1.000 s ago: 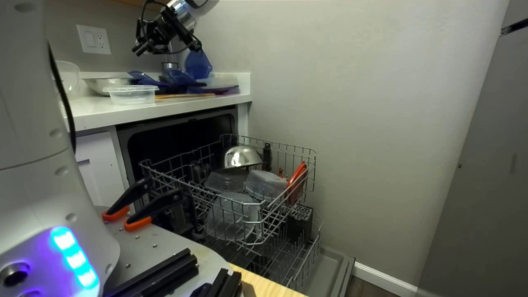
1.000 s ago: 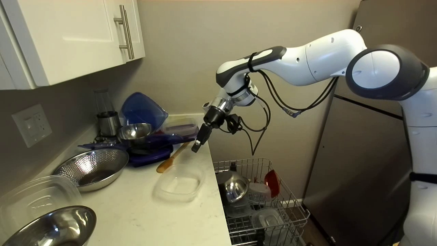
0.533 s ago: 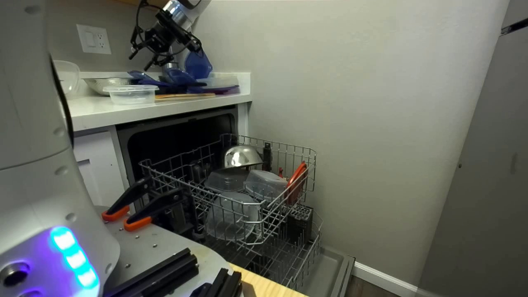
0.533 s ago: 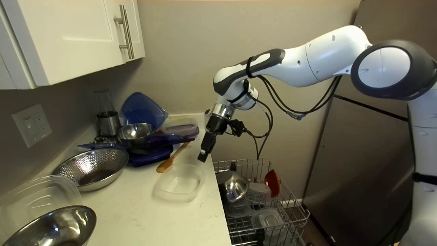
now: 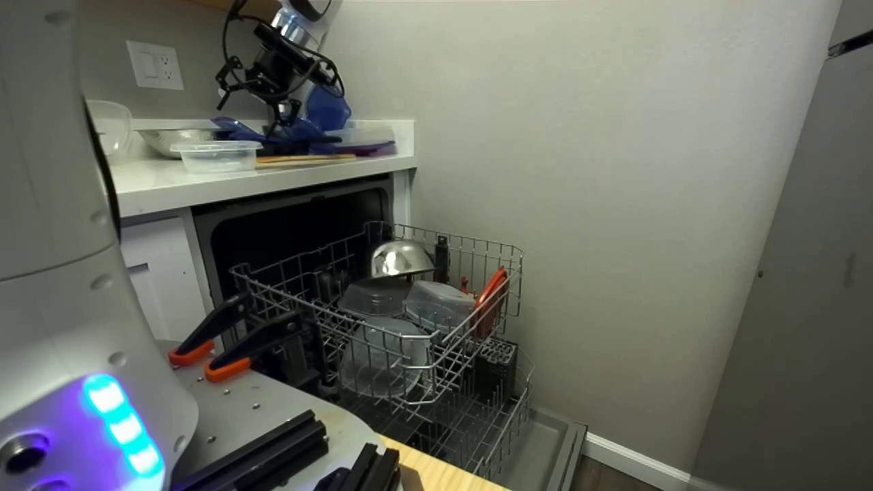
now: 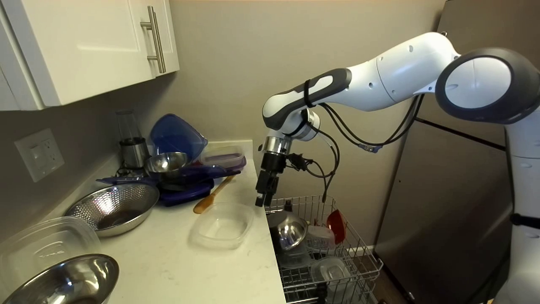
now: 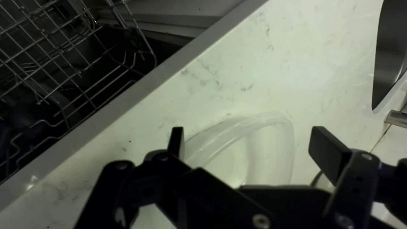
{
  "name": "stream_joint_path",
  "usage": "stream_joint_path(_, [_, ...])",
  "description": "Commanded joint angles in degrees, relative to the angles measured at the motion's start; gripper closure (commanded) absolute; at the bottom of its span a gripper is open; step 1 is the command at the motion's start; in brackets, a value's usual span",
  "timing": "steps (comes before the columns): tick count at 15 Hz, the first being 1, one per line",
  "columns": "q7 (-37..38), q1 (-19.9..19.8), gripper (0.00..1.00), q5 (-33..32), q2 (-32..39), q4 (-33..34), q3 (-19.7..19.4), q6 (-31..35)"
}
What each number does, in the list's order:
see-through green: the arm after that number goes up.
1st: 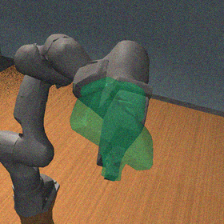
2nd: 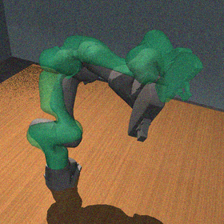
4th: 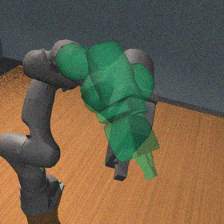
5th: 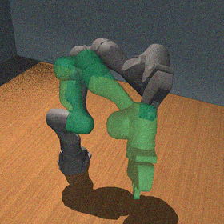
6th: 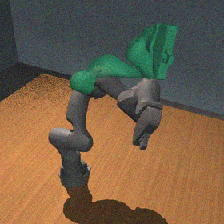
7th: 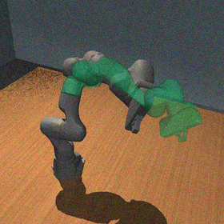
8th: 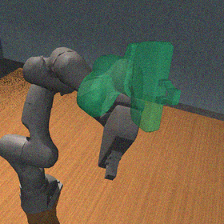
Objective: Pick up the clear bowl from the front of the counter and put it in the dishwasher.
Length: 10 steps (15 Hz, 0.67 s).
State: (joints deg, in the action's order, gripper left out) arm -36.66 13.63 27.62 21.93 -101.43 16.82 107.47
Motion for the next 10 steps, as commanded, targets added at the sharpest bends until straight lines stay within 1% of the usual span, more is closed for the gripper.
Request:
stream_joint_path(1, [3.55,0.62,0.0,-1.23,-0.38,-2.16,0.75,4.39])
stream_joint_path(4, [4.76,1.2,0.0,-1.28,1.83,-1.47,1.38,6.3])
stream_joint_path(10, [4.91,1.72,0.0,-1.09,6.15,0.57,3.0,6.7])
